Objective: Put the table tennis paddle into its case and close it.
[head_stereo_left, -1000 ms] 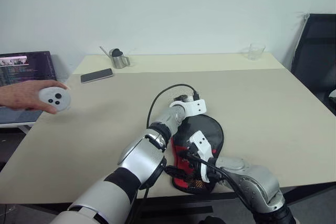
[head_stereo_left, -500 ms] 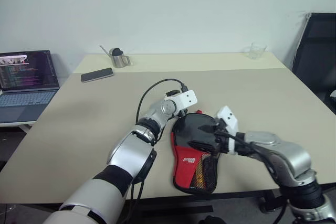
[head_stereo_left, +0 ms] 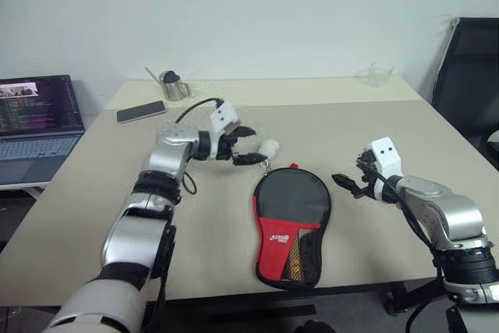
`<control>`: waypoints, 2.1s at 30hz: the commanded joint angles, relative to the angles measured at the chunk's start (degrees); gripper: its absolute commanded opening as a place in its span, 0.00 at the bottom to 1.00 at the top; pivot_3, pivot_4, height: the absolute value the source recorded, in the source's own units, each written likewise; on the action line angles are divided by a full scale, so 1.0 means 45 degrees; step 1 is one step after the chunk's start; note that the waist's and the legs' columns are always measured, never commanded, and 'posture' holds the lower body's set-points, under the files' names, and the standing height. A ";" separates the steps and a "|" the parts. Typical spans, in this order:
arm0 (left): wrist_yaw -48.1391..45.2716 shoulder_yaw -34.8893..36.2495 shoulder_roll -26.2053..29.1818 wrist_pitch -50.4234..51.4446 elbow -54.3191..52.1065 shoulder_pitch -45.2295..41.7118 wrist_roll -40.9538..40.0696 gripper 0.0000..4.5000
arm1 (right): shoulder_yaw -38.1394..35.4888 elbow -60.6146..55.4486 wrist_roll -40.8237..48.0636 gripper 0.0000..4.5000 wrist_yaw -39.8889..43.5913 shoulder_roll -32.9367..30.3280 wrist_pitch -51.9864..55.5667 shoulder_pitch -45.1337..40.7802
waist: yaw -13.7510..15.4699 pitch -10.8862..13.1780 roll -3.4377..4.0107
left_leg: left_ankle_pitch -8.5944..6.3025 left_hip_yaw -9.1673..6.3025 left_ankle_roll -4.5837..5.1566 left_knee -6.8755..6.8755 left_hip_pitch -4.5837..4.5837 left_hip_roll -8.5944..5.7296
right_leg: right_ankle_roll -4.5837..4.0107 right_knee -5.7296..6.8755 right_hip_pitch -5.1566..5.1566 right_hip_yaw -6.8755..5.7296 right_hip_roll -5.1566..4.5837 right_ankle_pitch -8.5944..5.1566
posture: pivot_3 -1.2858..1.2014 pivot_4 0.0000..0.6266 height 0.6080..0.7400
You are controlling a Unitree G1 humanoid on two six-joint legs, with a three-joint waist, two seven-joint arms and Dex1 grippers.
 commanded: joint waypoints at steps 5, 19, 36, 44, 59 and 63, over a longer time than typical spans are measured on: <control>-0.0308 0.0291 0.2203 0.3532 -0.6463 0.3268 -0.1845 0.99 | 0.0882 0.0177 -0.1062 1.00 -0.0862 0.0534 0.0214 -0.0054 | 0.0061 0.0001 0.0004 | -0.0015 -0.0009 0.0027 0.0002 -0.0002 0.0001 | -0.0002 -0.0003 0.0002 -0.0002 -0.0001 0.0000 | 0.52 0.24 1.00; 0.0995 0.0238 0.2909 0.4704 -0.7974 0.3950 -0.2755 0.99 | 0.1810 0.0263 -0.1425 1.00 -0.0422 0.1948 -0.0216 -0.0720 | -0.0034 0.0003 0.0008 | -0.0018 -0.0016 0.0034 0.0001 0.0058 0.0001 | -0.0004 0.0016 0.0044 -0.0011 0.0013 0.0000 | 0.52 0.24 1.00; 0.1148 0.0024 0.2870 0.5174 -0.8912 0.4244 -0.3871 0.99 | 0.0566 0.1287 -0.2197 1.00 -0.0515 0.0471 -0.0356 -0.0356 | 0.0005 0.0005 0.0010 | -0.0018 -0.0006 0.0034 -0.0002 0.0047 0.0003 | -0.0005 -0.0004 0.0045 -0.0004 0.0009 -0.0001 | 0.52 0.24 1.00; 0.1257 -0.0088 0.2846 0.5125 -0.8859 0.4083 -0.3921 0.99 | 0.1489 0.0895 -0.2281 1.00 -0.0604 0.1668 -0.0162 -0.0618 | 0.0003 0.0005 0.0009 | -0.0018 -0.0007 0.0034 -0.0003 0.0051 0.0004 | -0.0006 -0.0003 0.0052 -0.0006 0.0010 -0.0001 | 0.52 0.24 1.00; 0.1637 -0.0253 0.2918 0.4956 -0.9131 0.4276 -0.3714 0.99 | 0.1715 0.1092 -0.2435 1.00 -0.0473 0.2591 -0.0409 -0.1176 | -0.0114 0.0008 0.0015 | -0.0018 -0.0009 0.0033 -0.0005 0.0054 0.0006 | -0.0007 0.0000 0.0042 -0.0004 0.0013 -0.0002 | 0.52 0.24 1.00; 0.3541 -0.0749 0.1528 0.4925 -0.8628 0.3879 -0.3008 0.99 | 0.1147 0.1753 -0.2558 1.00 -0.0576 0.2236 -0.0748 -0.1593 | 0.0014 0.0008 0.0015 | -0.0018 -0.0012 0.0034 -0.0005 0.0055 0.0001 | -0.0007 -0.0004 0.0050 -0.0009 0.0010 -0.0002 | 0.52 0.24 1.00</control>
